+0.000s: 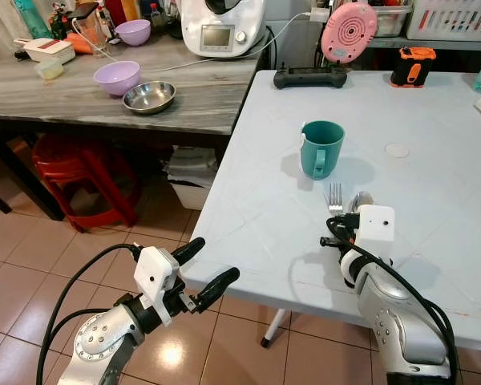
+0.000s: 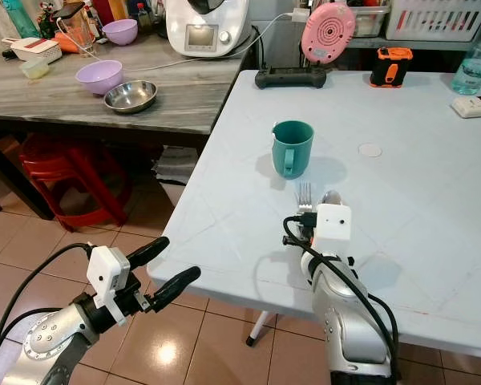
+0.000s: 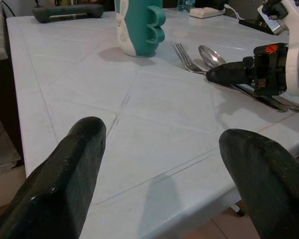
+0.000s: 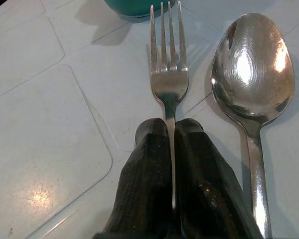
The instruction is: Setting the table
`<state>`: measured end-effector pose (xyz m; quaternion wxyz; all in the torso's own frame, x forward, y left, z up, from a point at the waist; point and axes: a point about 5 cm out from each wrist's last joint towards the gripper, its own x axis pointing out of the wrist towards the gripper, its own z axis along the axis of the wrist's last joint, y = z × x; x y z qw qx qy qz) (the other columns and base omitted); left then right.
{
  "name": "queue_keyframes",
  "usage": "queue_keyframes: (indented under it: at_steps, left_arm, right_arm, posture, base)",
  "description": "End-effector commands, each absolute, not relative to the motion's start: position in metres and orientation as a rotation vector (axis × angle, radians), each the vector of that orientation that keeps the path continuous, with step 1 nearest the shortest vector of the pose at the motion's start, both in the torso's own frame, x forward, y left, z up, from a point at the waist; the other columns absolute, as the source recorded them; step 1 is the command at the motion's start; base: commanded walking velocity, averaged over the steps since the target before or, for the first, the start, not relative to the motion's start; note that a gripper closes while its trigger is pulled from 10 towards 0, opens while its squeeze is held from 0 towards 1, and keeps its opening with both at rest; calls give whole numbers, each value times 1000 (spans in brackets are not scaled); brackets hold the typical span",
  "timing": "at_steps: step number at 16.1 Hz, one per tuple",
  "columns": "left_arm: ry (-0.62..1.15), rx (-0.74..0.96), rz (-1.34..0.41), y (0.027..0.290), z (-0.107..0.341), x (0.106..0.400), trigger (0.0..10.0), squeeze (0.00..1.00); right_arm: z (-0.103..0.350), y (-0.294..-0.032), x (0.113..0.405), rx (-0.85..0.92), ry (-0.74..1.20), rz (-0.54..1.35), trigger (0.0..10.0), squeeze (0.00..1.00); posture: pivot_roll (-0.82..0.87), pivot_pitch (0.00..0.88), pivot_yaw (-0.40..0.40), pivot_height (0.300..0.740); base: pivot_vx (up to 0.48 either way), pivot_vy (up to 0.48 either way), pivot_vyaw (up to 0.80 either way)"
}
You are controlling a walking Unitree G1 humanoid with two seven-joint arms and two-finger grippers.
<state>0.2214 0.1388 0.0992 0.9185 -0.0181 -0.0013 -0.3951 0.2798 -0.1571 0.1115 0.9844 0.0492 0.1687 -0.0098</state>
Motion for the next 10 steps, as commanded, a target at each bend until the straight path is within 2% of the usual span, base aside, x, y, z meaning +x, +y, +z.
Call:
queue_keyframes:
  at_steps: [1,4,6,8,10]
  left_arm:
    - [-21,-13,-828,139,106,223,10000,0]
    - [-35,-7,-757,142,108,230,10000,0]
    - [-20,-65,-502,158,108,255,10000,0]
    - [28,-100,-380,167,102,266,10000,0]
    - [44,-102,-331,168,97,270,10000,0]
  right_arm:
    - [82,-152,270,136,491,-15,0,0]
    - [94,-152,277,221,419,-45,0,0]
    - [117,-153,284,229,287,-60,0,0]
    - [128,-153,284,197,212,-62,0,0]
    - [133,-152,283,163,153,-63,0,0]
  posture:
    - [-63,83,109,740]
    - [-63,70,110,740]
    - [-66,62,112,740]
    - [-67,55,111,740]
    - [-70,48,107,740]
  base:
    - [0,0,0]
    - [0,0,0]
    - [0,0,0]
    - [0,0,0]
    - [0,0,0]
